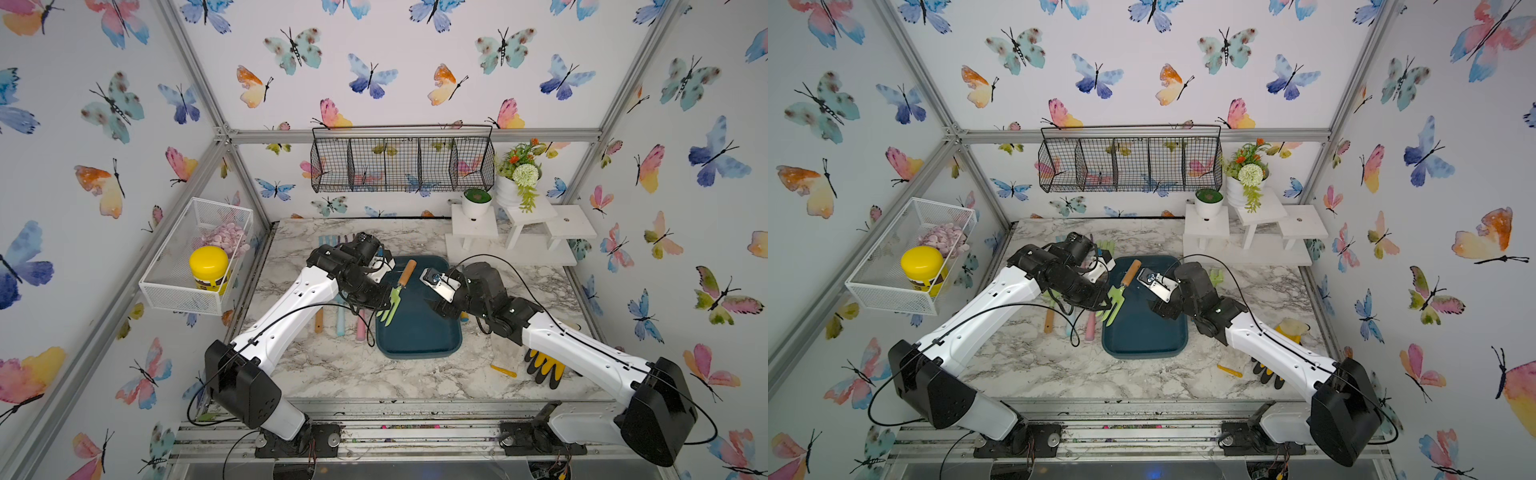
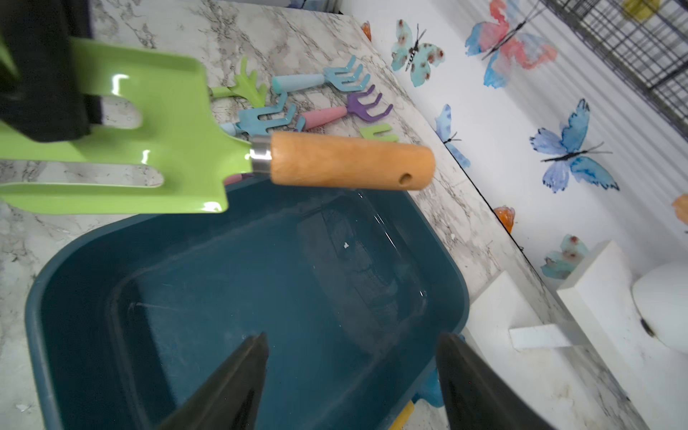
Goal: Take the hand rake out of the storage box
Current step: Pick up the rake from the storage box.
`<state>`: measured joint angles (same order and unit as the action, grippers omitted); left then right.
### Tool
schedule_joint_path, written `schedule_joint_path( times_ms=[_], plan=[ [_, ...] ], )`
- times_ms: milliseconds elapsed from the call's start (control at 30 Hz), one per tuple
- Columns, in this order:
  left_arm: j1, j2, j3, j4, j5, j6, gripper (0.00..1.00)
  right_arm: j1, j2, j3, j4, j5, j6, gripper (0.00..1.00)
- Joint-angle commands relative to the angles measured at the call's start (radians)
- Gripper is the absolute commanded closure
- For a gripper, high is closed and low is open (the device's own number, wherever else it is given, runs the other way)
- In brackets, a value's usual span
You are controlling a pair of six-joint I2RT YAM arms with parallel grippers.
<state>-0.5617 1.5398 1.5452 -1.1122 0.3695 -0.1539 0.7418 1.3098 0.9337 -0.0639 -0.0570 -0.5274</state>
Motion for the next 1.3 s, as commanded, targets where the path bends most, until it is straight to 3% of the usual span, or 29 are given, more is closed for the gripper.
schedule_joint_path(
  times_ms=[0, 133, 333, 667, 1067, 1267],
  plan=[
    [0.003, 0.02, 0.005, -0.032, 0.039, 0.016, 1.0, 0.011, -0.046, -0.053, 0.089, -0.013, -0.183, 0.31],
    [0.003, 0.019, -0.013, -0.031, 0.038, 0.017, 1.0, 0.011, -0.056, -0.089, 0.156, -0.021, -0.277, 0.3],
    [0.0, 0.03, -0.024, -0.028, 0.052, 0.02, 1.0, 0.044, 0.02, -0.002, 0.132, -0.023, -0.357, 0.29],
    [-0.024, 0.047, -0.014, -0.026, 0.072, 0.022, 1.0, 0.129, 0.164, 0.1, 0.087, 0.037, -0.464, 0.38],
    [-0.029, 0.025, -0.022, -0.021, 0.091, 0.028, 1.0, 0.139, 0.255, 0.112, 0.155, 0.095, -0.535, 0.41],
    [-0.029, 0.002, -0.027, -0.015, 0.105, 0.029, 1.0, 0.139, 0.273, 0.113, 0.194, 0.058, -0.531, 0.45]
  ],
)
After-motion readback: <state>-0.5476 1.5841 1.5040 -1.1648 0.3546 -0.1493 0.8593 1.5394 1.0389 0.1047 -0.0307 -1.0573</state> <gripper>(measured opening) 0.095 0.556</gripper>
